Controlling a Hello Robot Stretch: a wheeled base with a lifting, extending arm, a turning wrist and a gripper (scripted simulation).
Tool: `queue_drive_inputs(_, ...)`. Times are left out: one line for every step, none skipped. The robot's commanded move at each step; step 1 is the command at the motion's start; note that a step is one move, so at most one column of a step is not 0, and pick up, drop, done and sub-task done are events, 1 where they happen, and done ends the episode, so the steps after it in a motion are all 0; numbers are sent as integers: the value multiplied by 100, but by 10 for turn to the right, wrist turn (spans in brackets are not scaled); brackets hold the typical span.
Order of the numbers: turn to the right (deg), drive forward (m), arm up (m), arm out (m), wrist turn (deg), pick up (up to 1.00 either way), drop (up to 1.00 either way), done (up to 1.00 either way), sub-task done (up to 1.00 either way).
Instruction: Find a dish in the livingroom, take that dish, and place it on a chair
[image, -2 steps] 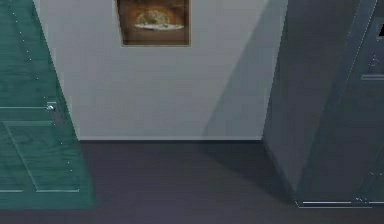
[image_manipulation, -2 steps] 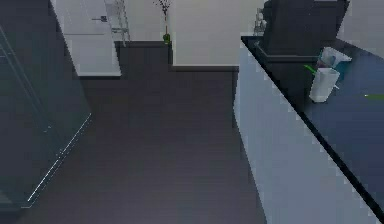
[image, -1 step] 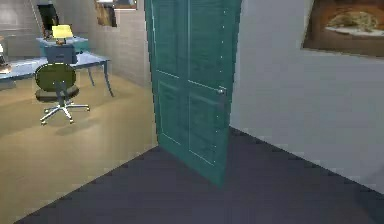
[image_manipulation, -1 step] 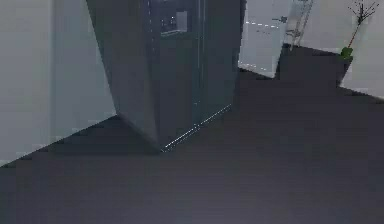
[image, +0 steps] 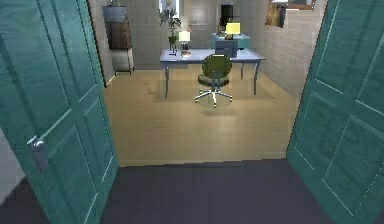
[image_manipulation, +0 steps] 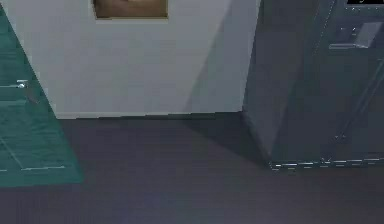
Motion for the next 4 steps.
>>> queue_drive_inputs(0,100,0,0,0,0,0,0,0)
queue_drive_inputs(0,100,0,0,0,0,0,0,0)
queue_drive_inputs(-270,0,0,0,0,0,0,0,0)
queue_drive_inputs(-30,0,0,0,0,0,0,0,0)
